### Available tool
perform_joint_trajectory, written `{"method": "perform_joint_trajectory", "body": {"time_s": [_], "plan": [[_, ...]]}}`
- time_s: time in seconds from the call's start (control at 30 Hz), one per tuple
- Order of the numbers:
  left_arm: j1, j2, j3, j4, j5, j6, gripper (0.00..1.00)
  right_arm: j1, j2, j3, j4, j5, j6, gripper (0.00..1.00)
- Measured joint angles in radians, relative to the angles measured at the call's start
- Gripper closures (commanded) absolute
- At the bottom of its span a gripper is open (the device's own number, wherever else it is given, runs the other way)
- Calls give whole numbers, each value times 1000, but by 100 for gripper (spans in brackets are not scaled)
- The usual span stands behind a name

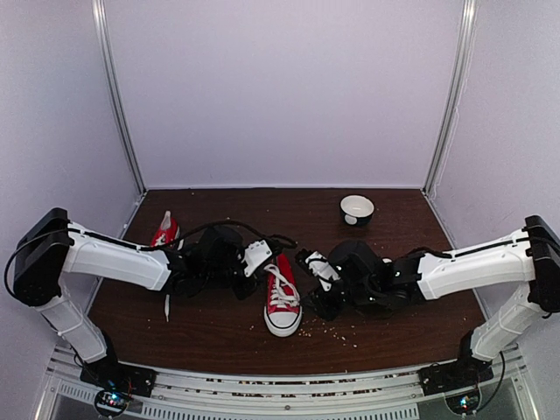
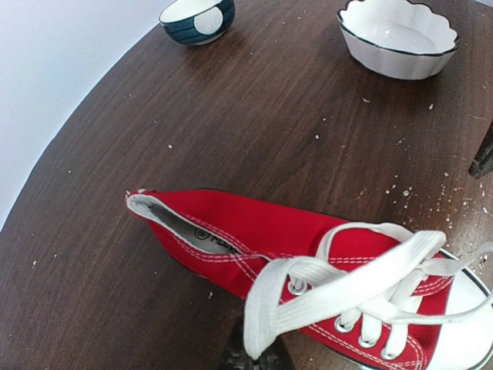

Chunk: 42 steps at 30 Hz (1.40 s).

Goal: Tie the shoes
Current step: Cross the shoelace with the shoelace, then tie the crossed shoelace on the shoe.

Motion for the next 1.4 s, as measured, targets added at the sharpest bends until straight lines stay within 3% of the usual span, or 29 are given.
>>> {"method": "perform_joint_trajectory", "body": {"time_s": [0.17,0.5,0.63,0.87,1.13,1.33,1.4], "plan": [[0,11,4,-2,0,0,100,-5,-10,-64,40,-20,-35,68],[0,11,11,-6,-1,0,100,-3,78,-111,282,-103,-63,73],[0,11,13,-7,-1,0,100,-3,101,-111,341,-106,-64,78],[0,11,13,-7,-1,0,100,-3,114,-101,391,-122,-82,100],[0,11,14,-11,-9,-1,100,-3,114,-94,380,-157,-83,100],[14,51,76,-105,-3,-35,100,-16,-12,-135,348,-164,-58,100],[21,61,96,-152,30,-47,91,-27,-25,-134,344,-169,-58,100]]}}
